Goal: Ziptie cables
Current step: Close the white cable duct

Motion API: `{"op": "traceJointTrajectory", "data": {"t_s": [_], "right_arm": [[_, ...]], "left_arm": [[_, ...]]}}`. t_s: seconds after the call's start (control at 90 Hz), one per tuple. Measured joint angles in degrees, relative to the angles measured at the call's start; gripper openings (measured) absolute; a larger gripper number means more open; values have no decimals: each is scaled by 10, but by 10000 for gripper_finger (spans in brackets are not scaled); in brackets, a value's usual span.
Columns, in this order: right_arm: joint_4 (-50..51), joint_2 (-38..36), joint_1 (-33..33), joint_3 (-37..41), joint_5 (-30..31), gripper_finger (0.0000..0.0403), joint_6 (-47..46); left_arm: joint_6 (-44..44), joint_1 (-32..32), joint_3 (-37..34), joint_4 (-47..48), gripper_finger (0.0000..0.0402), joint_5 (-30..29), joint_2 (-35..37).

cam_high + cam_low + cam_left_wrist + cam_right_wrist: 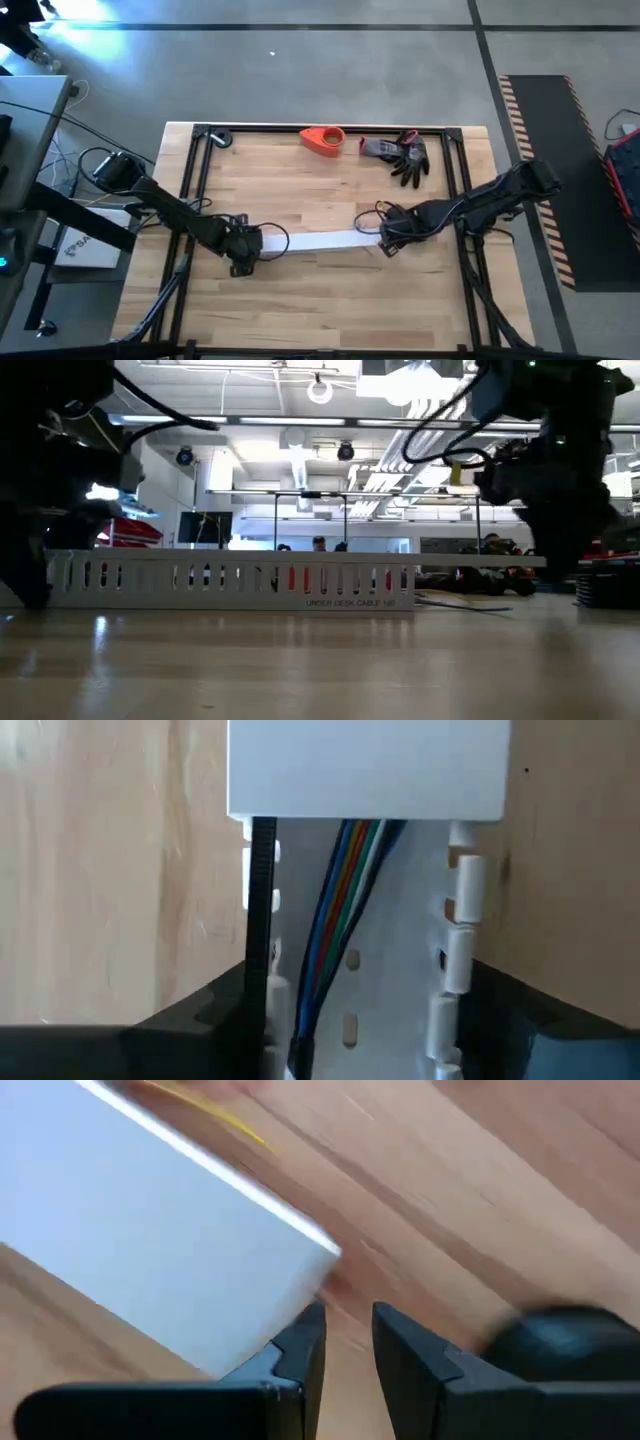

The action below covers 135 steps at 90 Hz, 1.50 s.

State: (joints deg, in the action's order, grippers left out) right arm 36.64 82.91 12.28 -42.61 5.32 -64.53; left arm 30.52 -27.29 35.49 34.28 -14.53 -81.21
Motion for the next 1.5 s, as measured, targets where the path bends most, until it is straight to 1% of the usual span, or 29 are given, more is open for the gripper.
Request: {"op": "traceJointTrajectory", "data": {"t_s": [0.078, 0.178, 0.267, 0.333, 0.433, 0.5, 0.556, 0.622, 0.689, 0.8, 0.856, 0.989, 1.078, 1.167, 1.233, 1.311, 1.411, 1.5], "right_arm": [[-71, 9, -13, 0, -7, 70, 18], [-88, 33, -28, 2, -9, 70, 40], [-35, 39, -30, -22, -5, 70, 48], [17, 39, -26, -38, 13, 71, 37], [71, 32, -18, -54, 26, 71, 31], [77, 32, -14, -57, 25, 71, 35], [77, 32, -12, -58, 26, 71, 36], [74, 32, -9, -58, 30, 71, 40], [79, 32, -7, -58, 33, 71, 40], [82, 32, -6, -58, 34, 71, 44], [83, 32, -6, -58, 34, 71, 46], [84, 32, -6, -57, 34, 71, 62], [87, 32, -11, -57, 32, 71, 65], [88, 32, -27, -57, 16, 71, 65], [88, 32, -37, -57, 1, 71, 63], [83, 32, -47, -57, -1, 71, 61], [37, 36, -56, -57, -26, 71, 66], [-7, 48, -62, -55, -39, 71, 74]], "left_arm": [[-15, 7, 0, -11, 196, -12, -3], [-27, 18, -2, -21, 195, -17, -3], [-37, 27, 13, -4, 195, -23, -6], [-39, 30, 24, 6, 198, -35, -7], [-41, 41, 29, 15, 238, -23, -5], [-40, 56, 29, 31, 278, 4, -5], [-42, 68, 29, 33, 308, 37, -5], [-39, 78, 30, 45, 335, 67, -5], [-27, 82, 37, 79, 349, 85, -5], [-8, 74, 61, 148, 354, 83, -5], [-2, 64, 62, 167, 354, 80, -5], [8, 37, 38, 156, 348, 85, -5], [21, 20, 24, 142, 332, 70, -4], [22, 13, 14, 119, 304, 65, -3], [22, 8, 9, 105, 277, 64, -2], [17, 4, 8, 99, 242, 58, -2], [-4, 4, 8, 90, 206, 37, -2], [-21, 6, 6, 81, 192, 20, -2]]}}
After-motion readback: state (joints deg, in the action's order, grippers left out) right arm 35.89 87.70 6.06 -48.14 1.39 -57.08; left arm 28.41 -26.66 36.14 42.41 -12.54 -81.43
